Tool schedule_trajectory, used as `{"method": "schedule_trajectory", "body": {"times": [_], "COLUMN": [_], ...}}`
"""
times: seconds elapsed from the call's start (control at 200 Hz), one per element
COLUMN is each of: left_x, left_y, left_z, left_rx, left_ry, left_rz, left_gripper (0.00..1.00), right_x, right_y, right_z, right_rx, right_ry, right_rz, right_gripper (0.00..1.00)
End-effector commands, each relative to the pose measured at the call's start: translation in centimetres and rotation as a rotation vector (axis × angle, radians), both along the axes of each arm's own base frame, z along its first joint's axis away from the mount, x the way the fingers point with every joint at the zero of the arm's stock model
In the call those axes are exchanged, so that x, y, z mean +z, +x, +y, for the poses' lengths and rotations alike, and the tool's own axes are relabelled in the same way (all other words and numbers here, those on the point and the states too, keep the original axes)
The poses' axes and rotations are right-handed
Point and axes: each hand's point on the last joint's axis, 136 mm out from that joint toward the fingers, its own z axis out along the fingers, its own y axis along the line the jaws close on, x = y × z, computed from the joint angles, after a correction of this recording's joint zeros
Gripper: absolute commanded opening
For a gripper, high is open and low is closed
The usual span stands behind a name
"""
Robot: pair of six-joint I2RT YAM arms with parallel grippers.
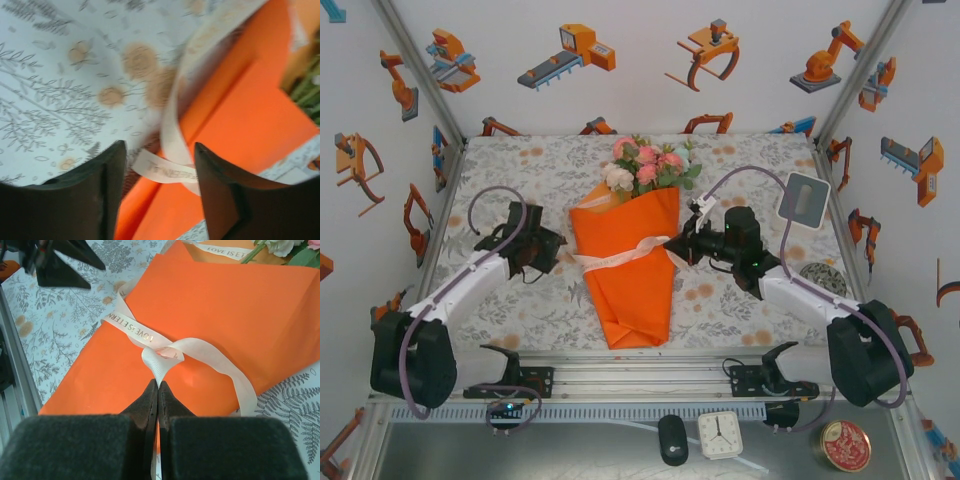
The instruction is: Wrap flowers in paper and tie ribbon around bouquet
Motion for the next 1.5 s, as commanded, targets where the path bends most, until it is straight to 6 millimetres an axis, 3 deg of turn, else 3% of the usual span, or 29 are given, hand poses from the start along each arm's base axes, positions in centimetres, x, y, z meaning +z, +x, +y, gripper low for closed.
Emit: {"method": "schedule_trajectory", "body": {"times": [0.0, 0.21, 0.39, 0.466, 0.536, 0.601, 0.686, 0.876, 1.071, 1.191, 1.377, 1.497], "left_x": [-0.8, -2.5, -4.7, -4.8, -4.0, -2.7, -2.1, -4.4, -4.6, -4.4, -4.3, -4.3], "left_y": [0.7, 3.1, 3.0, 2.7, 2.2, 1.7, 0.7, -3.2, -4.0, -4.2, -4.9, -5.2], "left_z": [-0.8, -2.9, -4.3, -4.0, -2.0, 0.5, 4.0, 11.4, 17.8, 21.1, 23.9, 24.5], "left_rx": [0.040, 0.016, 0.027, 0.049, 0.081, 0.111, 0.155, 0.342, 0.422, 0.529, 0.644, 0.679], "left_ry": [-0.071, -0.147, -0.228, -0.225, -0.151, -0.070, -0.027, -0.058, -0.040, -0.101, -0.152, -0.179], "left_rz": [0.002, -0.003, 0.049, 0.056, 0.052, 0.040, 0.055, 0.107, 0.083, 0.050, 0.023, 0.003], "left_gripper": [0.62, 0.57, 0.36, 0.15, 0.01, 0.00, 0.00, 0.00, 0.00, 0.00, 0.00, 0.00], "right_x": [0.5, 0.8, 0.7, 0.2, -0.5, -1.5, -2.8, -8.3, -12.2, -12.8, -12.5, -12.2], "right_y": [-0.5, -0.4, 0.5, 2.5, 5.0, 6.7, 6.5, 4.7, 3.0, 1.9, 0.4, 0.4], "right_z": [0.2, 0.6, 0.1, -1.5, -4.9, -10.1, -15.9, -25.7, -31.1, -34.5, -38.2, -38.6], "right_rx": [0.017, 0.037, -0.026, -0.189, -0.460, -0.797, -1.074, -1.376, -1.570, -1.702, -1.850, -1.856], "right_ry": [0.005, 0.021, 0.011, -0.002, -0.022, -0.046, -0.126, -0.103, -0.044, 0.034, 0.178, 0.245], "right_rz": [-0.013, -0.007, 0.021, 0.044, 0.087, 0.161, 0.266, 0.548, 0.715, 0.766, 0.803, 0.815], "right_gripper": [0.00, 0.00, 0.00, 0.00, 0.00, 0.00, 0.00, 0.00, 0.00, 0.00, 0.00, 0.00]}}
